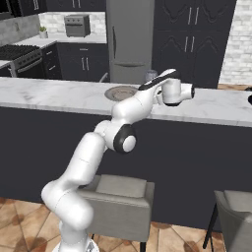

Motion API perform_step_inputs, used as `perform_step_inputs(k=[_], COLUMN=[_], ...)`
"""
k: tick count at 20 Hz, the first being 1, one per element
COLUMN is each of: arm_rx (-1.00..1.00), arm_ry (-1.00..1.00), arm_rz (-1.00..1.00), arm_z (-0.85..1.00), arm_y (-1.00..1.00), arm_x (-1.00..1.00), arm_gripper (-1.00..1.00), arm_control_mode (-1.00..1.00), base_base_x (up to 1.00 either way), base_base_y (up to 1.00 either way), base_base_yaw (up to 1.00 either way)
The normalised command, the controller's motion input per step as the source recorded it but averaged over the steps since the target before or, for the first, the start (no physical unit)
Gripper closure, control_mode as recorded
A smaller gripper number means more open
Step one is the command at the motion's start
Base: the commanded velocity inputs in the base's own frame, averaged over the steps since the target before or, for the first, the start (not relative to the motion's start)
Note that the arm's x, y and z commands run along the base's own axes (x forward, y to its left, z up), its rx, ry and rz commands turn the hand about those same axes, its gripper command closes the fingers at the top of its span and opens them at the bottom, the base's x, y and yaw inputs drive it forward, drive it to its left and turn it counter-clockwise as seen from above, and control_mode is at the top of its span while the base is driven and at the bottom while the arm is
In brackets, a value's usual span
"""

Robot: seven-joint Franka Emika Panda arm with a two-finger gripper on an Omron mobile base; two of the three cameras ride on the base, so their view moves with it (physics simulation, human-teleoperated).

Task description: Retrieve the wine glasses from the counter and place one next to each plate.

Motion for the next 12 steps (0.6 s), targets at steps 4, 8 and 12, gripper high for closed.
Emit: perform_step_inputs(k=[4,8,12], arm_rx=[0.05,0.03,-0.02], arm_ry=[0.04,0.01,-0.07], arm_rz=[0.02,0.02,0.03], arm_z=[-0.19,-0.19,-0.14], arm_y=[-0.14,-0.13,0.02], arm_x=[0.22,0.07,-0.12], arm_gripper=[1.0,1.0,-1.0], arm_control_mode=[-1.0,-1.0,-1.0], base_base_x=[0.0,0.0,0.0], base_base_y=[0.0,0.0,0.0], base_base_yaw=[0.0,0.0,0.0])
